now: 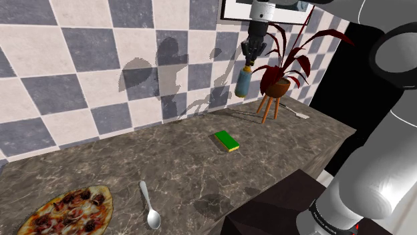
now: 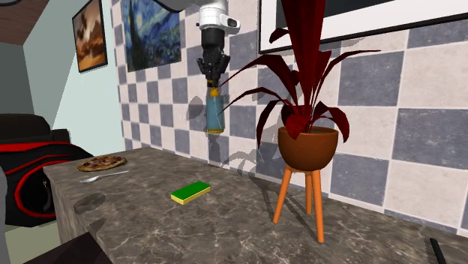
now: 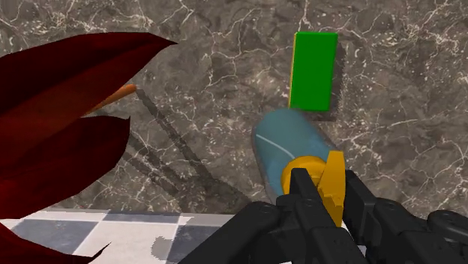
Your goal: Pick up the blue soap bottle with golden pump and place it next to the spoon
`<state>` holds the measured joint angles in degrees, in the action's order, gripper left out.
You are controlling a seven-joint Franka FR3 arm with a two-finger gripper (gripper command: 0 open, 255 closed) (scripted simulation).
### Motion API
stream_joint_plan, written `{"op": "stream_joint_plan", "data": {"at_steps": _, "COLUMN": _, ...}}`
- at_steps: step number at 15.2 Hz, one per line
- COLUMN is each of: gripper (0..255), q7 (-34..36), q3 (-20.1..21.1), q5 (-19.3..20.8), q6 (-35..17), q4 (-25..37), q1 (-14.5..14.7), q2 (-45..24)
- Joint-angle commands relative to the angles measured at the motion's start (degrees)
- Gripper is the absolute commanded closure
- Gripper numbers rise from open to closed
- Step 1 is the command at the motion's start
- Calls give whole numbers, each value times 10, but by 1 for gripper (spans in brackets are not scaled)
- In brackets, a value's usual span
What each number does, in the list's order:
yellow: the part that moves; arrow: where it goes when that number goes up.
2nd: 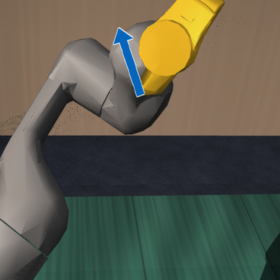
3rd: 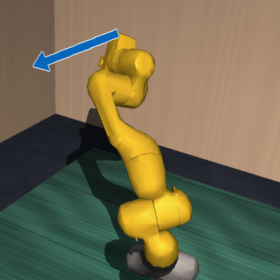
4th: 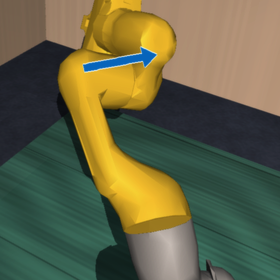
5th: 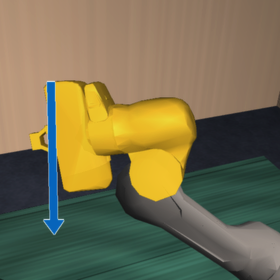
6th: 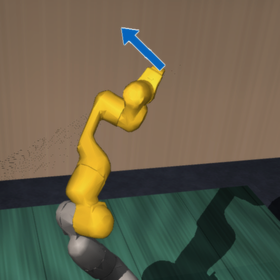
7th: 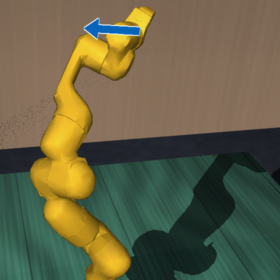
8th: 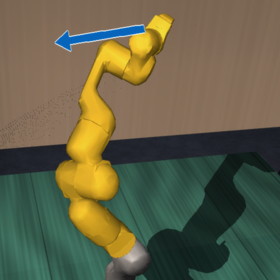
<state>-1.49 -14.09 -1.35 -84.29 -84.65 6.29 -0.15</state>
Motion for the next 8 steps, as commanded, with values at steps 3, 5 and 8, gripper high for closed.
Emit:
{"op": "stream_joint_plan", "data": {"at_steps": 3, "gripper": 255, "q7": 59, "q3": 29, "q5": 3, "q6": -5, "q4": -17, "q1": 29, "q2": 15}}
{"op": "stream_joint_plan", "data": {"at_steps": 5, "gripper": 255, "q7": 87, "q3": 44, "q5": 3, "q6": -6, "q4": -23, "q1": 42, "q2": 19}}
{"op": "stream_joint_plan", "data": {"at_steps": 8, "gripper": 255, "q7": 129, "q3": 66, "q5": 2, "q6": -8, "q4": -24, "q1": 62, "q2": 20}}
